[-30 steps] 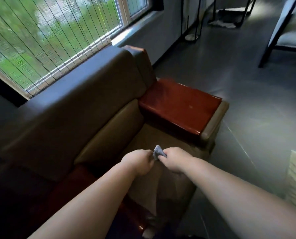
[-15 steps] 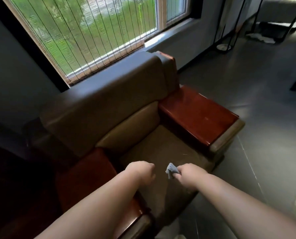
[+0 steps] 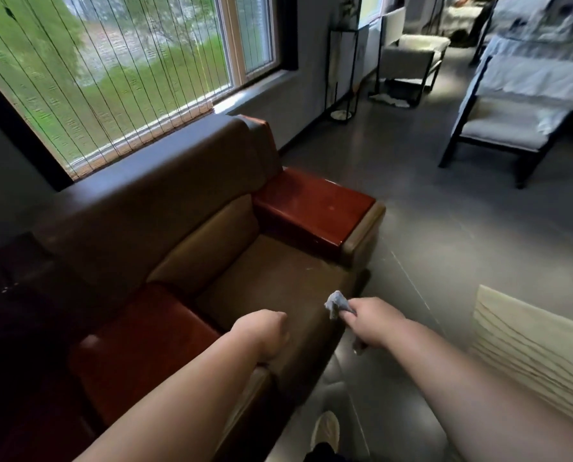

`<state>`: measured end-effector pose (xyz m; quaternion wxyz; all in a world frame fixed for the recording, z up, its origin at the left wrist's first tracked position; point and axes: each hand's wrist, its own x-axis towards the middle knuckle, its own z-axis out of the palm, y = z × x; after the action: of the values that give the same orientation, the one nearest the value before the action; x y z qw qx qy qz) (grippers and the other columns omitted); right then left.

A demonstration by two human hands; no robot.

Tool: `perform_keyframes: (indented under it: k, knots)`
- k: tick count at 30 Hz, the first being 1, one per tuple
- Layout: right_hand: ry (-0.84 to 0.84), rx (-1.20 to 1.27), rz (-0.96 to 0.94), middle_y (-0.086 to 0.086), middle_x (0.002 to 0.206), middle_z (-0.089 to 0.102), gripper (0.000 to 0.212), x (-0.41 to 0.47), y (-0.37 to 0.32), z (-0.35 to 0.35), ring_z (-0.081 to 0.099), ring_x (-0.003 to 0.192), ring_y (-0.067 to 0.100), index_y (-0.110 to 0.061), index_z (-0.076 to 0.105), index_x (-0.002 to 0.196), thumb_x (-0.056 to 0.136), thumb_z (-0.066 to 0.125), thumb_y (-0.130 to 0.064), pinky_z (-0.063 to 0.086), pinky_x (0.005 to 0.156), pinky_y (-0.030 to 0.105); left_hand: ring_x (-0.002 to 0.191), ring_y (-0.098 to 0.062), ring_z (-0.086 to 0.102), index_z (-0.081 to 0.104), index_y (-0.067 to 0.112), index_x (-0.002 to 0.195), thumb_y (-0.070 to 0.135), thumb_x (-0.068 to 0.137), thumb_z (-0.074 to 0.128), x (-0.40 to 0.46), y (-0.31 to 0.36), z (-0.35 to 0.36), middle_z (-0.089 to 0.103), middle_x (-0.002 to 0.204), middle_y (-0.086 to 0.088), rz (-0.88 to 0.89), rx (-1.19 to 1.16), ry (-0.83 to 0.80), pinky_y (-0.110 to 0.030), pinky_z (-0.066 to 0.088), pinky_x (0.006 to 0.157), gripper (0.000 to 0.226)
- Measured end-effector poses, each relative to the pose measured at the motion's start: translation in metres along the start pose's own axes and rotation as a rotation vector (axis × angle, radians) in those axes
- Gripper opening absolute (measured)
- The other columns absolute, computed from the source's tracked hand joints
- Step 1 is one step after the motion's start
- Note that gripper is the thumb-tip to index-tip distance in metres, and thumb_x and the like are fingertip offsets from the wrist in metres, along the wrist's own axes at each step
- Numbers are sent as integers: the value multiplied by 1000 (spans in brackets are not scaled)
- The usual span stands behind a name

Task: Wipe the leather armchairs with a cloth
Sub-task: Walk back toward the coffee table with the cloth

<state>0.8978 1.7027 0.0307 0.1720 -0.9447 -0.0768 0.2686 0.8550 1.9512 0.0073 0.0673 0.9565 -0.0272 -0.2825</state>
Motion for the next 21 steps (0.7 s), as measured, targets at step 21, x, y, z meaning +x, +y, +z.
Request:
perform_keyframes:
  k: [21]
  knots:
    - [196,122,340,5,112,69,29,-356,240,95,64,108,30,-24,61,100,105,45,-48,45,79,34,118,-25,65,66,19,128,38,106,45,-152,309,109,67,129,-2,473,293,18,-39,54,99,37]
